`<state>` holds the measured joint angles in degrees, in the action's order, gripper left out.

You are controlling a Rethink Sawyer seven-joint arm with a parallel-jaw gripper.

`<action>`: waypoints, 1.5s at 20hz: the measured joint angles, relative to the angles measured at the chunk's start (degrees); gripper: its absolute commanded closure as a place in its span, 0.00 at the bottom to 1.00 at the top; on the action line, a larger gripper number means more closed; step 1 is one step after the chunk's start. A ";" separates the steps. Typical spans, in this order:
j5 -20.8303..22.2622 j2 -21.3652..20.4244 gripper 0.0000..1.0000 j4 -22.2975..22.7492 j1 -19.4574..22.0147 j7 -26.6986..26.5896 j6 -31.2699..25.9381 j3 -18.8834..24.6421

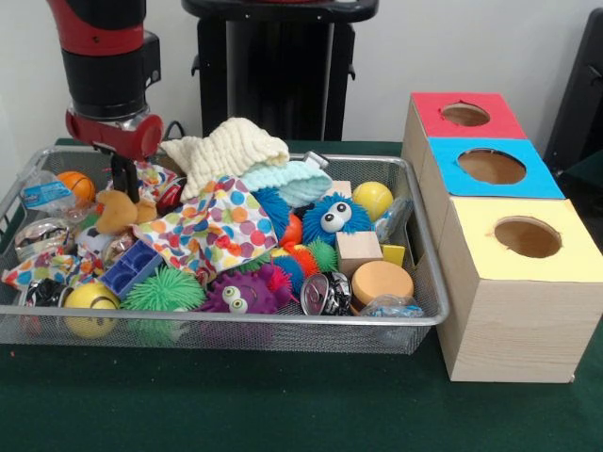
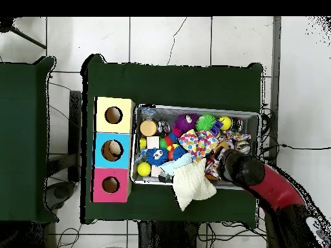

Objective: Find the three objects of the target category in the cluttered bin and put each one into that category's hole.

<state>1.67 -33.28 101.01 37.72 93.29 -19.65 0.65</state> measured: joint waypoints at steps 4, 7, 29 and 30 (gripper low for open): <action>-0.13 -2.86 1.00 0.34 -0.06 0.00 -1.80 0.00; -0.65 -5.85 1.00 0.41 -0.21 0.00 -5.09 -0.01; -6.01 -13.89 1.00 0.41 -7.89 0.00 -13.89 -1.35; -6.11 -13.40 1.00 0.44 -9.95 0.01 -13.89 -1.96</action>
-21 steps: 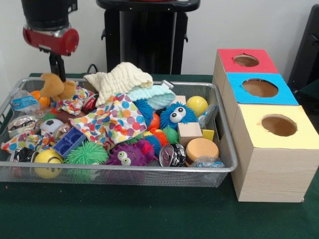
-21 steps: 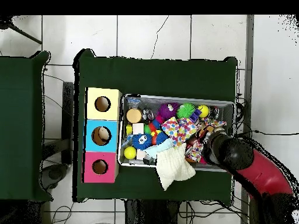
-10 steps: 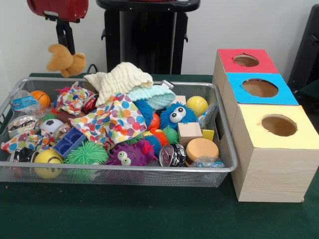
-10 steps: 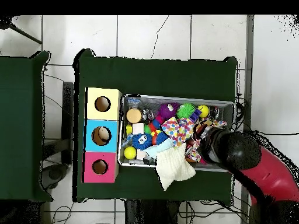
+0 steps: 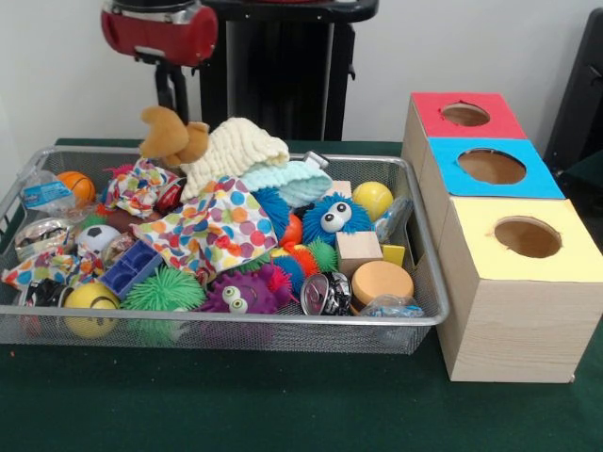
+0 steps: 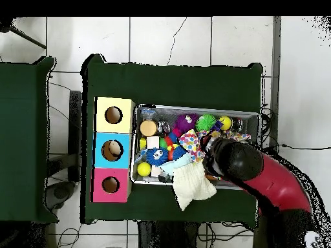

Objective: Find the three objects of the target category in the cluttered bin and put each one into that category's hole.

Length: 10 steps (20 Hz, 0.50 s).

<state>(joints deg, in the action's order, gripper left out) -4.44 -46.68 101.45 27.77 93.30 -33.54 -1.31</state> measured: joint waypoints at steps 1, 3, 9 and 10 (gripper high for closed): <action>-0.05 0.04 1.00 0.02 -0.61 0.00 0.01 -0.17; -0.26 -0.11 1.00 0.24 -2.66 0.00 0.19 -0.59; -2.06 -2.51 1.00 4.21 -6.03 0.00 4.61 -0.50; -2.44 -3.02 1.00 5.31 -6.00 0.00 5.87 -0.38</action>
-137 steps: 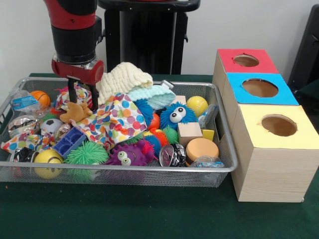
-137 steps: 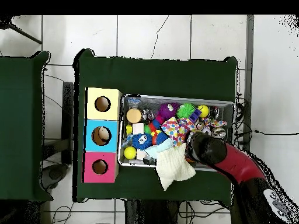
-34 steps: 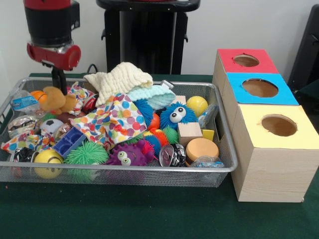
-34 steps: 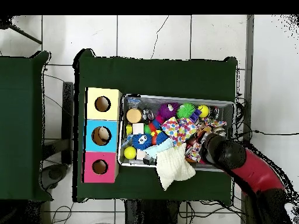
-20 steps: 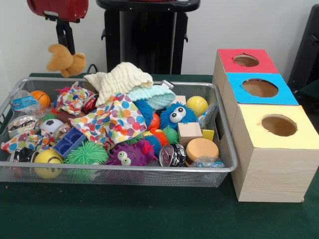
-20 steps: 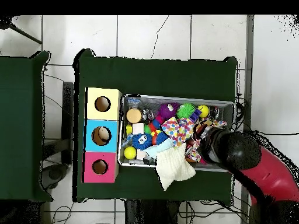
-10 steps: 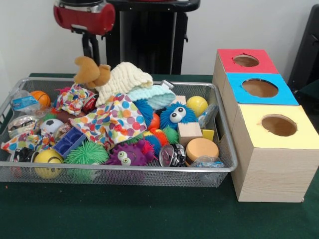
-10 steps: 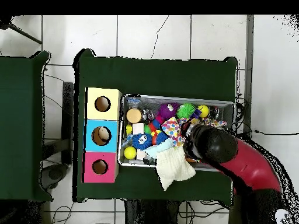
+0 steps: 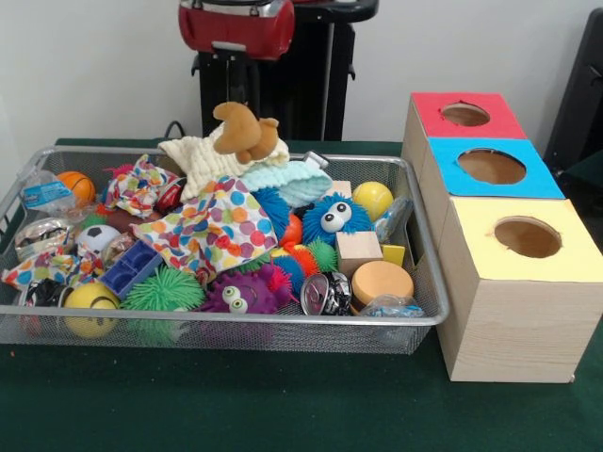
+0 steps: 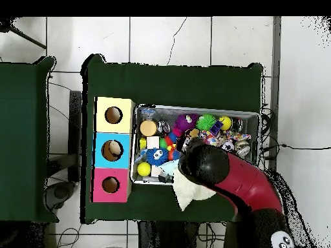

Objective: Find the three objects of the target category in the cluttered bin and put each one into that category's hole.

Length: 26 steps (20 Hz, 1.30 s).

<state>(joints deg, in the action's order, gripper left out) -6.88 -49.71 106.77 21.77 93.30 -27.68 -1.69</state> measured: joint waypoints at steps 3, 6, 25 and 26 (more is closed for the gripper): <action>-1.20 -1.75 1.00 4.27 0.55 0.00 5.18 0.62; -1.87 -3.74 1.00 10.83 2.02 0.04 13.98 1.97; -6.27 -9.20 1.00 32.96 -18.08 8.49 27.95 -0.57; -7.33 -9.46 1.00 34.25 -20.63 9.71 27.96 -0.98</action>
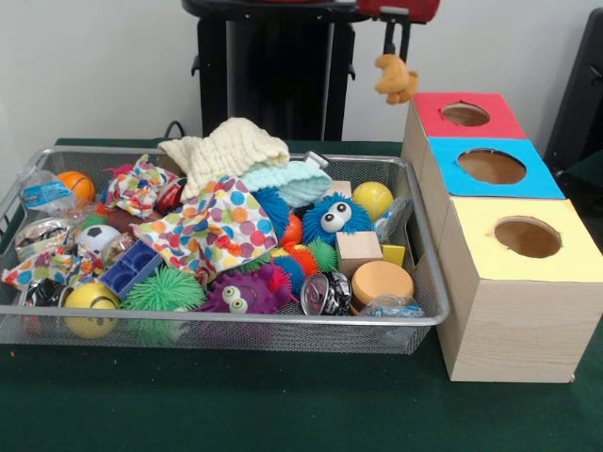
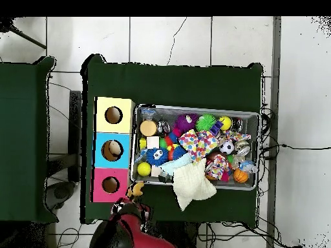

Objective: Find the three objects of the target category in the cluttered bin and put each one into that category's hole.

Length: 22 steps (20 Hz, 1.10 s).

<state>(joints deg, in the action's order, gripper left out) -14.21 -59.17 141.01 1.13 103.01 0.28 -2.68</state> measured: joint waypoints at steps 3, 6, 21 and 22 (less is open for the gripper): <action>-1.52 -0.06 1.00 1.07 -3.13 1.76 0.00 -0.65; -2.70 -0.01 1.00 1.74 -5.05 3.39 0.09 -0.98; -4.88 2.61 1.00 2.26 -5.04 6.08 0.93 -4.15; -4.73 2.61 1.00 2.45 -4.13 6.08 1.30 -4.14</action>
<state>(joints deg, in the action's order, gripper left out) -18.93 -56.56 143.46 -3.00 109.09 1.58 -6.82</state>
